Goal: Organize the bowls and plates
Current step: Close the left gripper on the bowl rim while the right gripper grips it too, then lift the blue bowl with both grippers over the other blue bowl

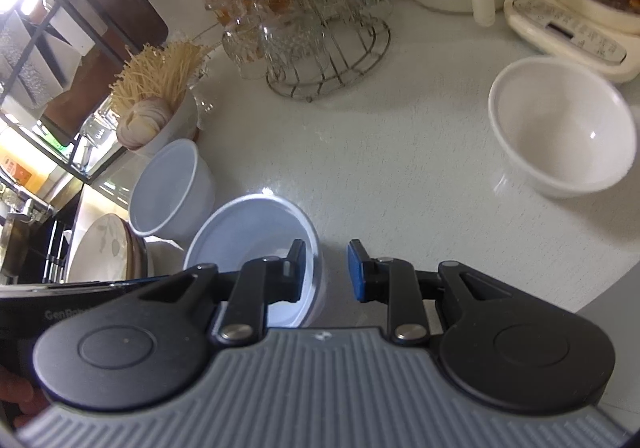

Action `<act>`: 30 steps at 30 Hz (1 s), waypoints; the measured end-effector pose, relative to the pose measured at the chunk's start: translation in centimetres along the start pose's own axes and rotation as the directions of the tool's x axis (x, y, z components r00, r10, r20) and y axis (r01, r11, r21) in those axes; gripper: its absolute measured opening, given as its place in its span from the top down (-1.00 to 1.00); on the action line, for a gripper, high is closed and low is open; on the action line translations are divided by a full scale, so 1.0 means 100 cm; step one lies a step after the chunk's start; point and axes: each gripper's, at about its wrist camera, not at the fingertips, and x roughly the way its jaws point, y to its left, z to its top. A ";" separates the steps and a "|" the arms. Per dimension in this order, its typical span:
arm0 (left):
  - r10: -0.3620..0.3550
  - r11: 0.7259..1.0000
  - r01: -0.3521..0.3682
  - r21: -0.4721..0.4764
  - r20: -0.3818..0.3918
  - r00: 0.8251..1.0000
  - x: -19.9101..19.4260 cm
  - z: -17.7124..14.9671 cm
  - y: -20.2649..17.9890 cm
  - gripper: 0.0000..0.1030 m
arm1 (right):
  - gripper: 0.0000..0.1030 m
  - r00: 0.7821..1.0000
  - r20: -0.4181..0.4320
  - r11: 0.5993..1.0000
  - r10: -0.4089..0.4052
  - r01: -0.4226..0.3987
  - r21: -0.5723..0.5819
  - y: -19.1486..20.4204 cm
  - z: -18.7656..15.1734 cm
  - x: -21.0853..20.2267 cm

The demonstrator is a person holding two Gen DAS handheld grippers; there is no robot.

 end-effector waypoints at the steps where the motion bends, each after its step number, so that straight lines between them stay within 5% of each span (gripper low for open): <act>1: 0.004 1.000 -0.004 -0.004 0.016 1.000 -0.006 0.001 0.000 0.45 | 0.48 1.000 0.017 1.000 0.009 -0.009 -0.010 0.001 0.002 -0.006; 15: 0.060 0.991 -0.036 -0.131 0.183 0.981 -0.077 0.009 0.002 0.44 | 0.48 0.989 0.050 0.967 0.142 -0.127 -0.220 0.042 0.038 -0.045; 23: 0.114 0.979 -0.077 -0.188 0.196 0.974 -0.097 0.005 0.023 0.44 | 0.48 0.981 -0.007 0.950 0.195 -0.191 -0.247 0.073 0.042 -0.034; 30: 0.094 0.978 -0.054 -0.203 0.193 0.977 -0.097 0.016 0.056 0.44 | 0.48 0.985 -0.035 0.958 0.170 -0.173 -0.227 0.092 0.043 -0.018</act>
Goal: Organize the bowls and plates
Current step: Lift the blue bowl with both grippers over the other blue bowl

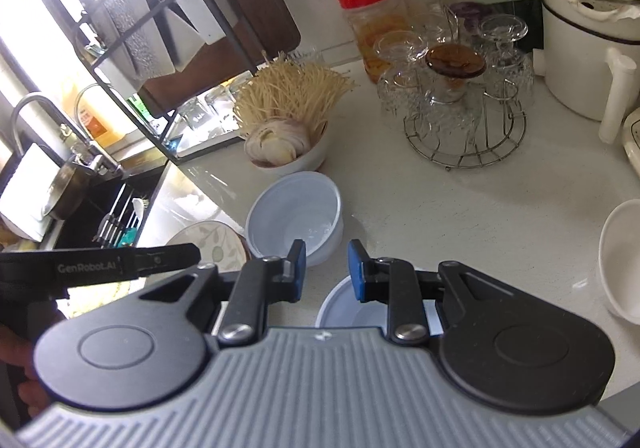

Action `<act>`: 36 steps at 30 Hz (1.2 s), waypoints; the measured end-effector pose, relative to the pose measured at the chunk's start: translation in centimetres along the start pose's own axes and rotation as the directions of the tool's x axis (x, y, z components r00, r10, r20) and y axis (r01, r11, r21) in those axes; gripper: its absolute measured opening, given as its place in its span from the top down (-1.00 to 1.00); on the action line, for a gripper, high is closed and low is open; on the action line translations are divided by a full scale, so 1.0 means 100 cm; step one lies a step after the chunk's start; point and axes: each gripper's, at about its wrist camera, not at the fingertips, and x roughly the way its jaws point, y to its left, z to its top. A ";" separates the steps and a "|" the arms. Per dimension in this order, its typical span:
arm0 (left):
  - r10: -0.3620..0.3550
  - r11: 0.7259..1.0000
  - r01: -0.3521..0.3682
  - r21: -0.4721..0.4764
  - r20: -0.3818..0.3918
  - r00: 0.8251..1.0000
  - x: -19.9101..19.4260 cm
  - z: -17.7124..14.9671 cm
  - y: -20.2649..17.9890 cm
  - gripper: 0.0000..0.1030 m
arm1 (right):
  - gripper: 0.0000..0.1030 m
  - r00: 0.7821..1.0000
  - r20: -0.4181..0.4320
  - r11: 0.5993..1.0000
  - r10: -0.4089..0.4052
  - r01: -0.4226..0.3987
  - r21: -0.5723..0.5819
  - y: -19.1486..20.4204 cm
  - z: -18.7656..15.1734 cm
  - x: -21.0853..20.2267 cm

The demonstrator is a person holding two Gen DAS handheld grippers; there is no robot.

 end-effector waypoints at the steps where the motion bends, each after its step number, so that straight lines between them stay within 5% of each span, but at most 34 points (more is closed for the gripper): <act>1: -0.008 1.000 0.008 0.005 0.001 1.000 0.002 0.003 0.004 0.44 | 0.48 1.000 -0.001 1.000 -0.005 0.005 0.002 0.002 0.000 0.001; 6: -0.022 1.000 0.022 0.005 -0.001 1.000 0.011 0.014 0.021 0.44 | 0.47 0.999 -0.022 0.999 -0.035 0.035 0.023 0.008 0.004 0.011; 10: -0.027 1.000 0.027 0.016 -0.020 0.999 0.024 0.020 0.034 0.15 | 0.47 0.998 -0.030 0.998 -0.059 0.060 0.034 0.012 0.007 0.019; 18: -0.031 0.998 0.033 0.047 -0.042 0.999 0.050 0.033 0.067 0.08 | 0.46 0.993 -0.061 0.994 -0.099 0.102 0.046 0.019 0.010 0.043; 21: -0.024 0.999 0.025 0.027 -0.055 0.998 0.063 0.041 0.081 0.08 | -0.03 0.990 -0.047 0.988 -0.136 0.139 0.060 0.020 0.015 0.050; 24: -0.025 1.000 0.026 0.016 -0.052 0.998 0.074 0.048 0.092 0.04 | -0.24 0.988 -0.040 0.986 -0.151 0.153 0.060 0.020 0.021 0.059; 36: -0.107 0.994 0.109 0.015 -0.100 0.989 0.115 0.066 0.107 0.05 | -0.13 0.980 -0.146 0.989 -0.135 0.143 0.048 0.030 0.037 0.113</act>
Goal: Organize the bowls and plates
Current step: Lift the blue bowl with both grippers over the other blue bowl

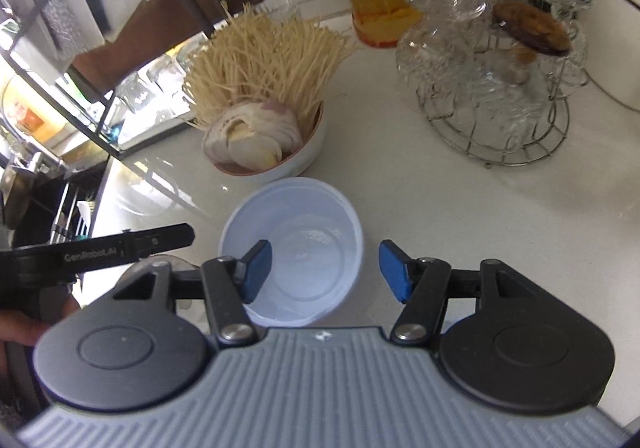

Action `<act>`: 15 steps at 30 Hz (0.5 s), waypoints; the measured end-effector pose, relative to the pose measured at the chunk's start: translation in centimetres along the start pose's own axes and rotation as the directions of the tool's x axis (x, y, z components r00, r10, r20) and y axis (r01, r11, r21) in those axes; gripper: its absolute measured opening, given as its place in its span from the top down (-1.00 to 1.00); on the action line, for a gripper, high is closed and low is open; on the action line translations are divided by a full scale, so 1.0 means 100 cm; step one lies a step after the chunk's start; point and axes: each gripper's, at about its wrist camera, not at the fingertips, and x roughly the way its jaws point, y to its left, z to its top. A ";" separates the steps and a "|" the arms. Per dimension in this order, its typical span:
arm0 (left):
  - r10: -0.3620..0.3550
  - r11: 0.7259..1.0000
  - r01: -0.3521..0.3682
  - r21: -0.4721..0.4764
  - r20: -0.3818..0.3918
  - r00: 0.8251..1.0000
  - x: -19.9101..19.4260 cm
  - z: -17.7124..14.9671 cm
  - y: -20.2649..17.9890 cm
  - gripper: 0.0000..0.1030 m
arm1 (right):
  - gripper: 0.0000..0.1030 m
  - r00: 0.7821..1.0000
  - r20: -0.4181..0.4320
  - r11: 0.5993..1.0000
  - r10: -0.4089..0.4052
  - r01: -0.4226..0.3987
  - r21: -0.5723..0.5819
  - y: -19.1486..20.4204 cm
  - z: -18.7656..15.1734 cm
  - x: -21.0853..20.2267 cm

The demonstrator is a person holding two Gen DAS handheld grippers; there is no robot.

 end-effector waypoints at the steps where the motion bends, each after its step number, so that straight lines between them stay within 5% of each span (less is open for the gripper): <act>1: -0.013 1.000 0.013 0.005 -0.007 1.000 0.003 0.001 0.000 0.05 | -0.07 1.000 -0.010 1.000 -0.003 0.003 0.014 0.000 0.001 0.004; 6: -0.092 0.995 0.093 0.022 -0.054 0.994 0.018 0.004 -0.005 0.08 | 0.04 0.998 -0.046 0.998 -0.036 0.038 0.055 -0.005 -0.001 0.019; 15: -0.144 0.987 0.150 0.060 -0.102 0.984 0.037 0.005 -0.018 0.56 | 0.46 0.992 -0.109 0.991 -0.057 0.070 0.112 -0.016 -0.004 0.035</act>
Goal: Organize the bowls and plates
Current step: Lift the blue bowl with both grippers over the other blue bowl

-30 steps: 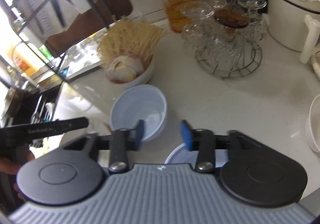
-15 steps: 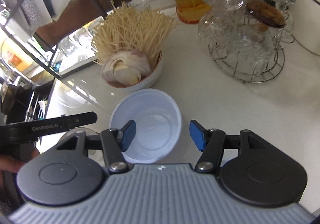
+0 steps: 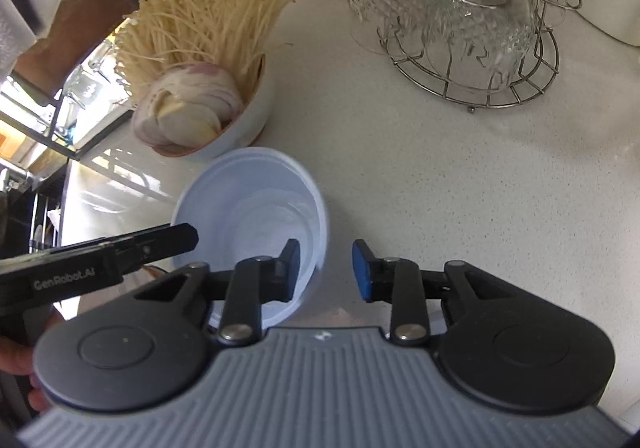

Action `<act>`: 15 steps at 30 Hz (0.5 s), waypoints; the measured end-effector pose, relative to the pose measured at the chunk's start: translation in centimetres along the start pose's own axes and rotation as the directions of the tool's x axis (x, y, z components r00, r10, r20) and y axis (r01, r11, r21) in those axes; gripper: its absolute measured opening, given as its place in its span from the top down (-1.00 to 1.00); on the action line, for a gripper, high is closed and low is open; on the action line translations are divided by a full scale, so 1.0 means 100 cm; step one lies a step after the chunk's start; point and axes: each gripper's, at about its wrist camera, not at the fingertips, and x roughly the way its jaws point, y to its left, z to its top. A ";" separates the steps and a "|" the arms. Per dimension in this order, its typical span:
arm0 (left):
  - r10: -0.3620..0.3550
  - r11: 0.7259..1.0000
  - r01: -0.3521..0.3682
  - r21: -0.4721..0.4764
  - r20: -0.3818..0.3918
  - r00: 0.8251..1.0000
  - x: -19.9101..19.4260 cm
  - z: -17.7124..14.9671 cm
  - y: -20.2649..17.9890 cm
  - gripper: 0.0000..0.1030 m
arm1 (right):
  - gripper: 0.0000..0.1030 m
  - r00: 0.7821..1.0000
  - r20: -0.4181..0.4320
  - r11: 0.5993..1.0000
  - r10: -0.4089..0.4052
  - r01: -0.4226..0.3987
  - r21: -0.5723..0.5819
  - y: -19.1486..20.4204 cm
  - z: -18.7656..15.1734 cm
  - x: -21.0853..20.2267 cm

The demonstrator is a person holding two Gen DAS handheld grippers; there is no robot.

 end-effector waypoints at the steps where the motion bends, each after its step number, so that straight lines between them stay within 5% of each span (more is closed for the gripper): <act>1: 0.000 1.000 0.000 0.003 0.003 1.000 0.000 0.000 0.000 0.60 | 0.52 1.000 -0.004 1.000 0.002 -0.002 0.005 0.000 0.000 0.000; 15: -0.003 0.999 0.003 0.044 0.013 1.000 0.004 -0.004 -0.008 0.76 | 0.73 1.000 -0.007 1.000 0.001 -0.001 0.004 0.003 -0.004 0.002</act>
